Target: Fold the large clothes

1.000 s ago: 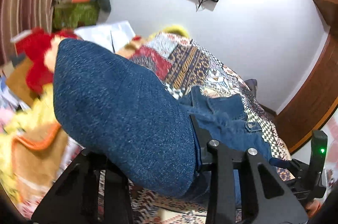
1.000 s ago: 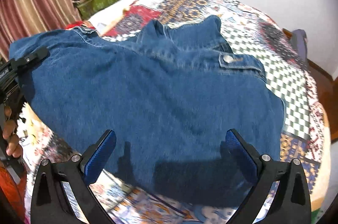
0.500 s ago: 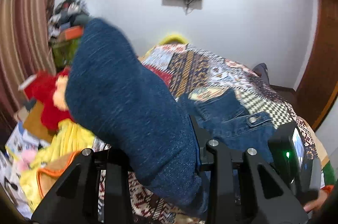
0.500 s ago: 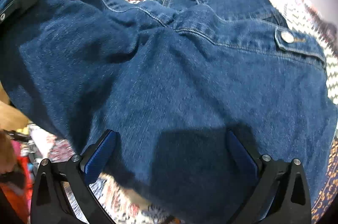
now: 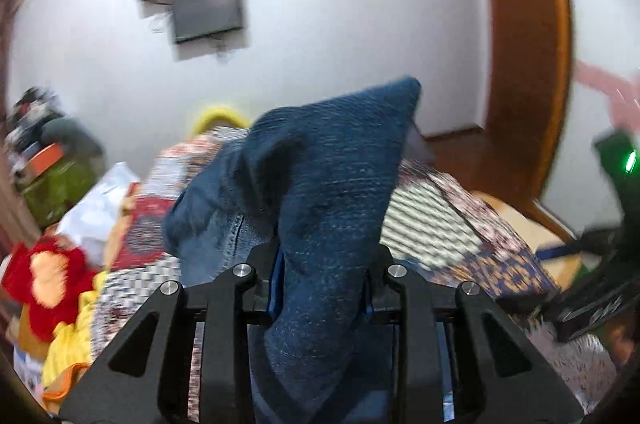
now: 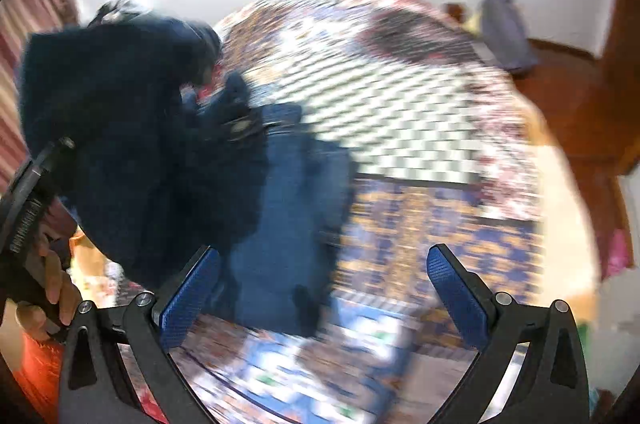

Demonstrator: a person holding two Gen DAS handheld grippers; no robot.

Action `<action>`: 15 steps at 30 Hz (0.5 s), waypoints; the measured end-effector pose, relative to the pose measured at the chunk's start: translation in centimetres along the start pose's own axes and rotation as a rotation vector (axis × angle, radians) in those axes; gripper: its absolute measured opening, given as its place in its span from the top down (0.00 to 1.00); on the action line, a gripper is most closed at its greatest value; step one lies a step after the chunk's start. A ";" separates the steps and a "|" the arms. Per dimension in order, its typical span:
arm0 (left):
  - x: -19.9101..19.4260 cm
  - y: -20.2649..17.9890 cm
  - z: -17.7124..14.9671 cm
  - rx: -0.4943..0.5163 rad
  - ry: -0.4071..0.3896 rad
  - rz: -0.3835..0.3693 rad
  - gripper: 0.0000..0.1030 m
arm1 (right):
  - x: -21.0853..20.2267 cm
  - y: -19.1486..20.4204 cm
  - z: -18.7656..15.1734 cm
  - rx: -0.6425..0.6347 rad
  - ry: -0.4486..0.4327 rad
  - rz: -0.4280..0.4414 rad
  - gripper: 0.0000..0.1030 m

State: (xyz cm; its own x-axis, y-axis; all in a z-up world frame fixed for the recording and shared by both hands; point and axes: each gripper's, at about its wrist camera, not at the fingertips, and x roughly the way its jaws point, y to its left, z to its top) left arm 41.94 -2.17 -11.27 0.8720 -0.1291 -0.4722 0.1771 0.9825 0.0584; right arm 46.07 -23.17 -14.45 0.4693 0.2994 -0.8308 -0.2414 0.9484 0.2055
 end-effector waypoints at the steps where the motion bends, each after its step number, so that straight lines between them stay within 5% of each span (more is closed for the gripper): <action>1: 0.5 -1.1 -0.3 0.022 0.024 -0.025 0.72 | -0.8 -0.7 -0.4 0.007 -0.008 -0.023 0.00; 8: 3.3 -8.9 -5.8 0.313 0.221 -0.112 0.71 | -6.1 -5.2 -5.2 0.110 -0.042 -0.058 0.00; 15: 2.4 -9.2 -8.7 0.314 0.332 -0.174 0.53 | -7.5 -5.5 -7.1 0.119 -0.047 -0.070 0.00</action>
State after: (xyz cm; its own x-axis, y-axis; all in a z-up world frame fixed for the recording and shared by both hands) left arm 38.42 -10.29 -20.62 0.6338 -0.1874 -0.7505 0.4804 0.8558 0.1920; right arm 37.89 -31.40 -13.04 0.5211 0.2340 -0.8207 -0.1054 0.9720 0.2103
